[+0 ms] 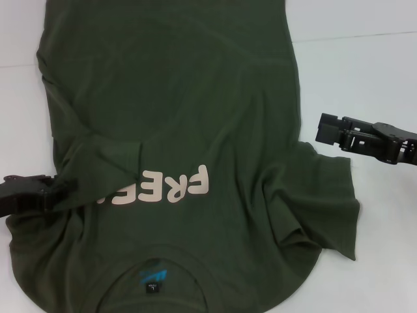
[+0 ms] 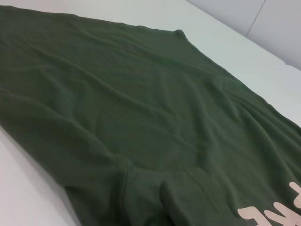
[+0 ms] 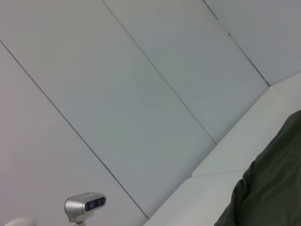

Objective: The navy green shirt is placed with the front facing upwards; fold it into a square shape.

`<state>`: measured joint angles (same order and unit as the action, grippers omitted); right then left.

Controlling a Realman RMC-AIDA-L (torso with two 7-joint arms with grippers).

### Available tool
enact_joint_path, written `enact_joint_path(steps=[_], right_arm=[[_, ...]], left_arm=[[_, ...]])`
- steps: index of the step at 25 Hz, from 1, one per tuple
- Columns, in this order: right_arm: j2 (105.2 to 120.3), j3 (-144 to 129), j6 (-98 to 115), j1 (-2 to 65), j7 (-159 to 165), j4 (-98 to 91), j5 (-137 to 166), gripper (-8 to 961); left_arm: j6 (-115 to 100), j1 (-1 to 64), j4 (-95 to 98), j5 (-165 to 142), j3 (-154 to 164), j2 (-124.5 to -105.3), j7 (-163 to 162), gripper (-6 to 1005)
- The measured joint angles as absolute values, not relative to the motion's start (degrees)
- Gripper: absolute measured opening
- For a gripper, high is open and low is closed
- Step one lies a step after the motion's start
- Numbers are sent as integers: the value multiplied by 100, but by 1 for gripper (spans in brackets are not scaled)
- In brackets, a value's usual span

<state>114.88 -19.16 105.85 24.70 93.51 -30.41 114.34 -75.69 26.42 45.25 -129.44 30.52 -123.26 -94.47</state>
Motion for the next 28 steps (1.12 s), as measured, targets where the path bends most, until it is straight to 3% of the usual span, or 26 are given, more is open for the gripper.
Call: enact_joint_path(steps=[2,5,11,28], right_arm=[[11488,-1916,10584,2470,9351,-3041,11434,941],[11487,-1916,10583,2467,9340,-3041,11434,941],[11487,-1916,10581,2455,9334,-3041,11434,941],[11486,-1916,10579,2437,9301,-3041,11434,941]], left_arm=[[-7576,2651,4522,-12943,3063,-12325,-9448,385],[-7667,2664,4523,-12927,3063,-12328,-9448,162],[-8225,2659,4623,-12765,3040,-12333,-9417,-1],[-8912,2492,4657,-12955,3089,-12372,-9351,42]])
